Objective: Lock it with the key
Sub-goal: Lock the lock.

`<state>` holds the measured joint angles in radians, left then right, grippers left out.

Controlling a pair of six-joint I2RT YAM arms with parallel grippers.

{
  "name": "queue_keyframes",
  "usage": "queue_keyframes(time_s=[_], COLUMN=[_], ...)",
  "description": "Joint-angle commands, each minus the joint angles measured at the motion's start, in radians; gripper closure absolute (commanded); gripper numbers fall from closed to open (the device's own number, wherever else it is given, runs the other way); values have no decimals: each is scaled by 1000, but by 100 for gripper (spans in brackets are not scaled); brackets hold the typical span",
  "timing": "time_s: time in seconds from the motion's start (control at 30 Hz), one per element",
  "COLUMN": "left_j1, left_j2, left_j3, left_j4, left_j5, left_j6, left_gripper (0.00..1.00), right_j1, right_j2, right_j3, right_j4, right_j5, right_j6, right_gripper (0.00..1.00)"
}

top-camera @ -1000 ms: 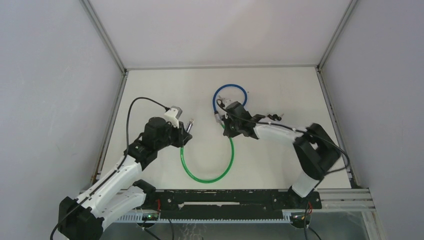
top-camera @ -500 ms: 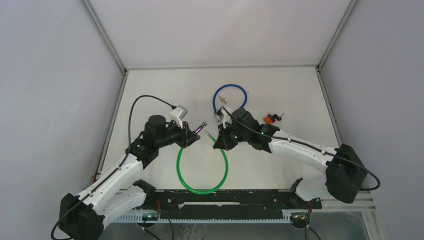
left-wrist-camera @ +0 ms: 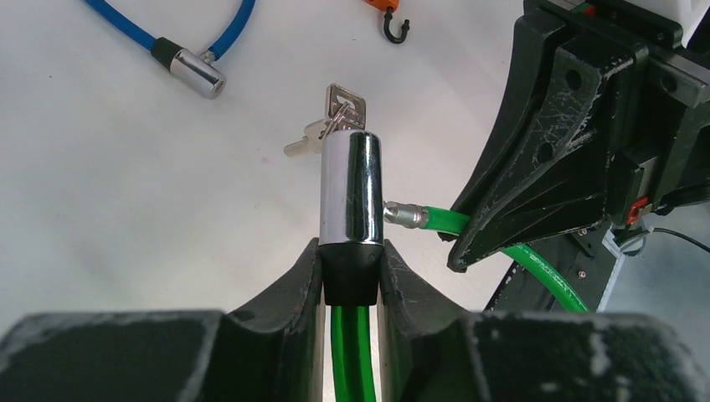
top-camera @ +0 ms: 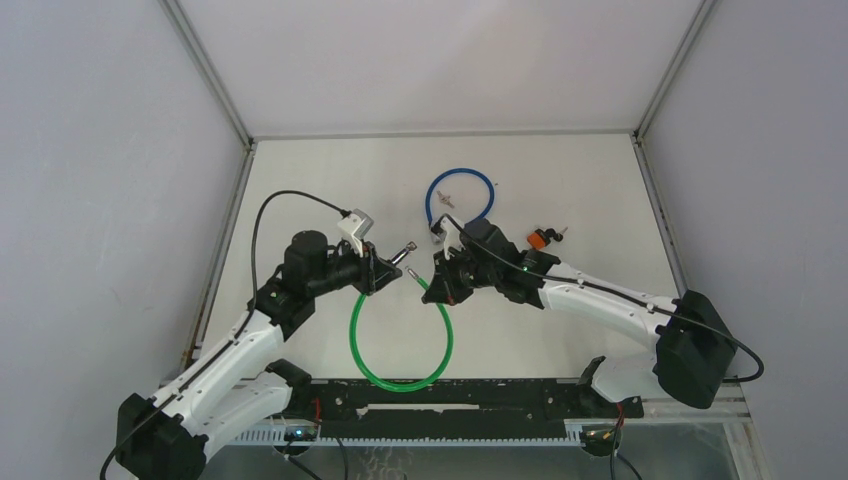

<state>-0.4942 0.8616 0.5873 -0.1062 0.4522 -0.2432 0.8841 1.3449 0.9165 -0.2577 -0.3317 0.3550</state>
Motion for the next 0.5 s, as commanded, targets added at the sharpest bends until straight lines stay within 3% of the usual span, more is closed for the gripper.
queue_keyframes(time_s=[0.0, 0.47], left_j1=[-2, -6], left_j2=[-12, 4], left_j3=[23, 26], left_j4=[74, 55], left_j5=[30, 27], left_j6=[10, 17], left_gripper=[100, 100], right_j1=[14, 13], right_j2=[-40, -41], right_j3=[22, 62], right_j4=[69, 67], right_j5=[-56, -24], right_j6=[42, 31], right_gripper=[100, 100])
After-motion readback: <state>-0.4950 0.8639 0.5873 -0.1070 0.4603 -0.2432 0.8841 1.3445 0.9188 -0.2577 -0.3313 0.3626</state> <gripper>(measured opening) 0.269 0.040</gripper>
